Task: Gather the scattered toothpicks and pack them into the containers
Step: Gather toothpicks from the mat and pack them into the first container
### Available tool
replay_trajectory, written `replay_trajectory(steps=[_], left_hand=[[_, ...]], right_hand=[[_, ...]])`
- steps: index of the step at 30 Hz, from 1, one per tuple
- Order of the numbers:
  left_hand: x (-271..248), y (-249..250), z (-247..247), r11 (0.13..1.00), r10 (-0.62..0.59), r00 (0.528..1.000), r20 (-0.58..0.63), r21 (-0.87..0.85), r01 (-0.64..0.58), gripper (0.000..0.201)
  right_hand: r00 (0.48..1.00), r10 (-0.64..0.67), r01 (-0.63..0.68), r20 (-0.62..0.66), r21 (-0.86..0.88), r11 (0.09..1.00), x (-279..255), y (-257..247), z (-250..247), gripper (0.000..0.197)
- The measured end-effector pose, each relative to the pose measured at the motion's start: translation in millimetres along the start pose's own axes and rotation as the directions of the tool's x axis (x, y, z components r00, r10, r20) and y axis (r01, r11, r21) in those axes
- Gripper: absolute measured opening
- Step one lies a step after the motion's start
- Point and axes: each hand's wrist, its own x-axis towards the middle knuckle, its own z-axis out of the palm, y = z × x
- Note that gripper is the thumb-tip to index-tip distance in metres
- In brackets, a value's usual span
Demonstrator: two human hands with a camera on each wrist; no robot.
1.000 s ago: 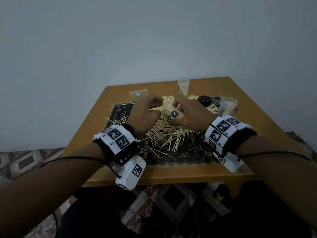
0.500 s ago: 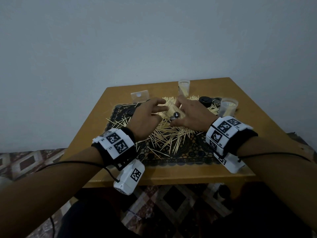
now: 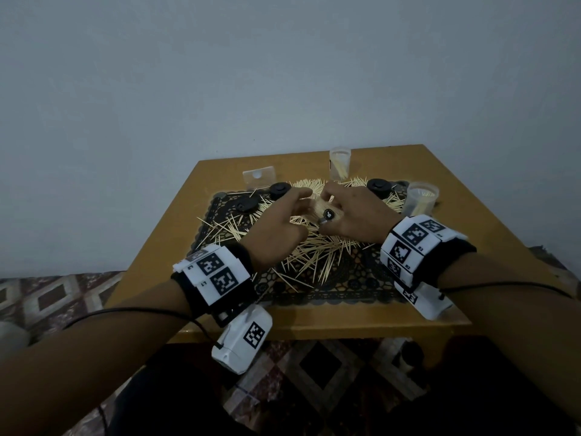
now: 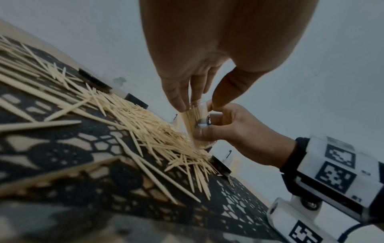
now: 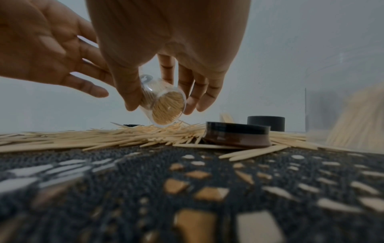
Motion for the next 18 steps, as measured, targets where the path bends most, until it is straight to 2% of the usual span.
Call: replay_trajectory(steps=[9, 12, 14, 16, 18], left_hand=[[-2, -9, -5, 1.000, 0.027, 0.999, -0.024, 0.002, -0.027, 0.065], [10, -16, -19, 0.996, 0.074, 0.986, -0.151, 0.053, -0.067, 0.056], [26, -25, -39, 0.981, 0.077, 0.961, -0.264, 0.193, -0.025, 0.044], [43, -35, -60, 0.884, 0.034, 0.968, -0.248, 0.460, 0.087, 0.034], [56, -47, -74, 0.692, -0.075, 0.989, -0.128, 0.708, 0.144, 0.033]], right_hand=[[1.000, 0.014, -0.015, 0.012, 0.013, 1.000, 0, -2, -1, 0.047], [0.999, 0.036, -0.036, 0.010, 0.011, 0.999, -1, -2, -3, 0.048], [0.999, 0.039, -0.039, 0.013, 0.009, 0.999, -1, -3, -3, 0.049], [0.999, 0.036, -0.036, 0.009, 0.014, 0.999, -2, -3, -4, 0.048], [0.999, 0.035, -0.035, 0.006, 0.021, 0.999, -2, -3, -5, 0.048]])
